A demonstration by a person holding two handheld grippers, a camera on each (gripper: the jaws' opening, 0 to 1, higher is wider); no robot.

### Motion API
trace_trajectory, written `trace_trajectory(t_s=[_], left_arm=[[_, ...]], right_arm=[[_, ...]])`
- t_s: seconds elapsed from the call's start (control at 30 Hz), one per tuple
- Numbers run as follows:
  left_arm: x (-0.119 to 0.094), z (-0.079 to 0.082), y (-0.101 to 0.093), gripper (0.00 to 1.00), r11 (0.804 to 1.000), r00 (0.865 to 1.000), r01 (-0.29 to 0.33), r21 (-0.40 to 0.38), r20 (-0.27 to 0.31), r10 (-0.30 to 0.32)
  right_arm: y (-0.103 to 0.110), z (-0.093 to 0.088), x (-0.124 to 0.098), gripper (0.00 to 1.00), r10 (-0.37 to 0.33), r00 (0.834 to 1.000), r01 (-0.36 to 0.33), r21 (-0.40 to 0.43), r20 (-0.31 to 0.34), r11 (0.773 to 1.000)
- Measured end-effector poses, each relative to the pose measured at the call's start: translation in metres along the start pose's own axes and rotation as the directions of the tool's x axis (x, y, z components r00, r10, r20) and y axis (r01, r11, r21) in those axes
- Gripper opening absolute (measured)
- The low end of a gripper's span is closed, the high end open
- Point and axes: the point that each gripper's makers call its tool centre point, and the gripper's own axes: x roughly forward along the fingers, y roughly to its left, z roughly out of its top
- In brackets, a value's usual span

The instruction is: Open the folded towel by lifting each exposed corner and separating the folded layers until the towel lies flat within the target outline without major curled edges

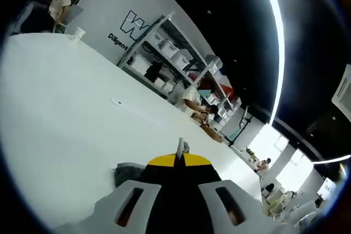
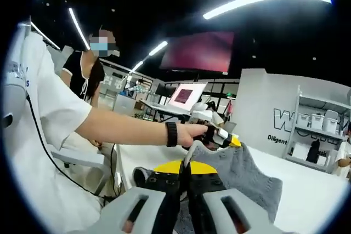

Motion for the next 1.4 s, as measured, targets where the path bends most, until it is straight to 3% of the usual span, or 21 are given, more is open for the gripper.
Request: trace_trajectory(t_s=[0.43,1.07,1.2,1.4], left_arm=[[0.01,0.006,0.01,0.0,0.999,0.999,-0.032,-0.008,0.041,0.032],[0.024,0.019,0.021,0.0,0.999,0.998,-0.048,-0.02,0.041,0.049],[0.021,0.039,0.028,0.0,0.997,0.994,-0.07,-0.041,0.082,0.073],[0.014,0.045,0.032,0.0,0.994,0.988,-0.104,-0.017,0.111,0.106]], right_arm=[[0.003,0.0,-0.002,0.0,0.005,1.0,-0.005,-0.004,-0.004,1.0],[0.004,0.004,-0.009,0.0,0.005,1.0,-0.005,-0.011,-0.004,1.0],[0.002,0.0,-0.006,0.0,0.004,1.0,-0.004,-0.009,-0.015,1.0],[-0.005,-0.009,-0.005,0.0,-0.005,1.0,0.006,0.025,-0.029,1.0]])
